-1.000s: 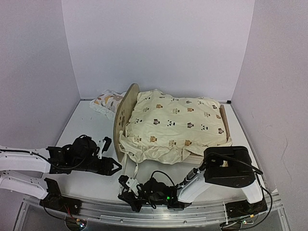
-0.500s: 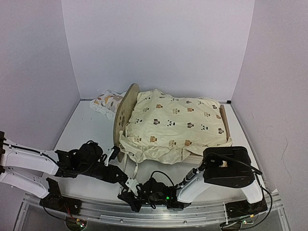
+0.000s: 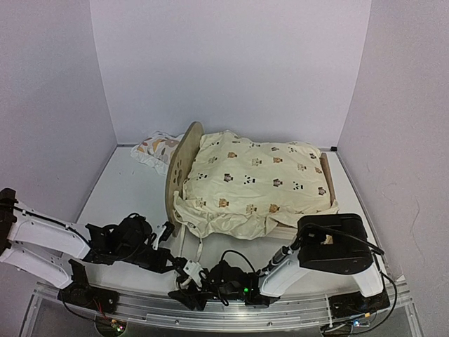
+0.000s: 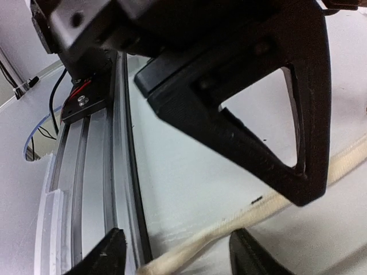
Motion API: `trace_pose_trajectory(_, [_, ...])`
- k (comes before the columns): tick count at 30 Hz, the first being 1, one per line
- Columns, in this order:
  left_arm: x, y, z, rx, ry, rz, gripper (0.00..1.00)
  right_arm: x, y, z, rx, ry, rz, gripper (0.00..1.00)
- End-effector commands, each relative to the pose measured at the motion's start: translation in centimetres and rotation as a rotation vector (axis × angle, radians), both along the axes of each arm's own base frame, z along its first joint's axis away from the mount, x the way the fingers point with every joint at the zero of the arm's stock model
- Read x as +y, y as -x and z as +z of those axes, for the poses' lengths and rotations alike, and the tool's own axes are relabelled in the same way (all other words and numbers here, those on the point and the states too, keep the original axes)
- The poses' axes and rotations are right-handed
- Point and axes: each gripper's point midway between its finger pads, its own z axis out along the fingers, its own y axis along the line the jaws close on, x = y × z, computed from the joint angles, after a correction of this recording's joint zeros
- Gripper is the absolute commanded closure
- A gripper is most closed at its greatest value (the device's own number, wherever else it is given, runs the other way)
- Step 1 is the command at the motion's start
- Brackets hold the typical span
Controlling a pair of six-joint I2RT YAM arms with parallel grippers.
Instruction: Set up the pet bed
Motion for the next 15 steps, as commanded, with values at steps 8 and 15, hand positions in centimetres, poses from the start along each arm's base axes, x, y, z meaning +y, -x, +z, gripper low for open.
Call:
trace_pose_trajectory(8, [0.3, -1.3, 2.7, -0.088, 0.049, 0.066, 1.00, -6.2, 0.1, 0.6, -0.006, 0.192, -0.062, 0.16])
trace_pose_trajectory(15, [0.8, -1.6, 3.0, -0.106, 0.047, 0.088, 1.00, -11.5, -0.3, -0.3, 0.043, 0.502, -0.152, 0.18])
